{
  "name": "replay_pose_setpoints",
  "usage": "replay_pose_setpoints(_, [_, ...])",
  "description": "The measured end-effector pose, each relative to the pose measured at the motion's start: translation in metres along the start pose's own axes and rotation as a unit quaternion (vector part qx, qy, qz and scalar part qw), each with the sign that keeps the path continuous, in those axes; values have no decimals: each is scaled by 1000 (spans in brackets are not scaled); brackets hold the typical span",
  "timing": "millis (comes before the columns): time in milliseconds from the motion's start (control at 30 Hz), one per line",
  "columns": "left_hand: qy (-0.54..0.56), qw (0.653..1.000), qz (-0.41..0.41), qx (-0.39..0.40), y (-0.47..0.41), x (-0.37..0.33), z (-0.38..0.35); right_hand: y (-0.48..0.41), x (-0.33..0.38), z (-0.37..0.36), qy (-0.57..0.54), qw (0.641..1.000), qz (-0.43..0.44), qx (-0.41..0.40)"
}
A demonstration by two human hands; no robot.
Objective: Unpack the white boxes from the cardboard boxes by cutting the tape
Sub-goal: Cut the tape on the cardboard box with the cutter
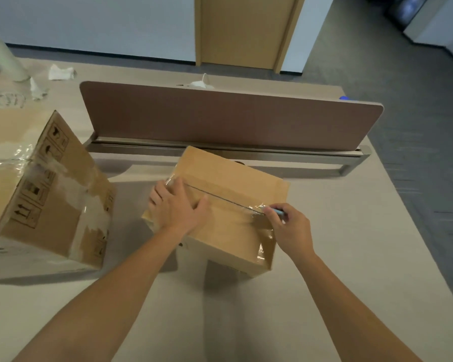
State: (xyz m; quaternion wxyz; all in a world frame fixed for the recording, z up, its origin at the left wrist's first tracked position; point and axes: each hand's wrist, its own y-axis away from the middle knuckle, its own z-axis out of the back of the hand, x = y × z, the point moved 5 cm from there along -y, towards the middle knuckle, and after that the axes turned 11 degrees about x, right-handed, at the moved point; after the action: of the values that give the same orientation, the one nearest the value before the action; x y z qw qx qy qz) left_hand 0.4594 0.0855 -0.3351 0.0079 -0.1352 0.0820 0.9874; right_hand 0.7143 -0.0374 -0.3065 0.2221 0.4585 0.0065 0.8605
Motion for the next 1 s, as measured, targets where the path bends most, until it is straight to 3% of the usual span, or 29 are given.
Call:
replay_pose_setpoints(133, [-73,992,-95,36,-20,-10,0,26,-13,1,-34,999,-33,1])
replay_pose_setpoints(333, [-127,969,-191,97,-46,-34,-1,49,-22,39,-218,971,-93,-6])
replay_pose_setpoints(733, [-137,856,-442,231,-25,-173,-31,44,-63,135,-211,960,-162,-85])
replay_pose_setpoints(833, [-39,884,-420,203,-6,-221,-41,30,-76,153,-205,963,-159,-69])
replay_pose_setpoints(900, [-27,920,-369,130,7,-245,-52,18,-82,165,-199,966,-153,-58])
replay_pose_setpoints(1000, [-27,977,-184,102,27,-250,-69,-6,-88,179,-195,971,-133,-29])
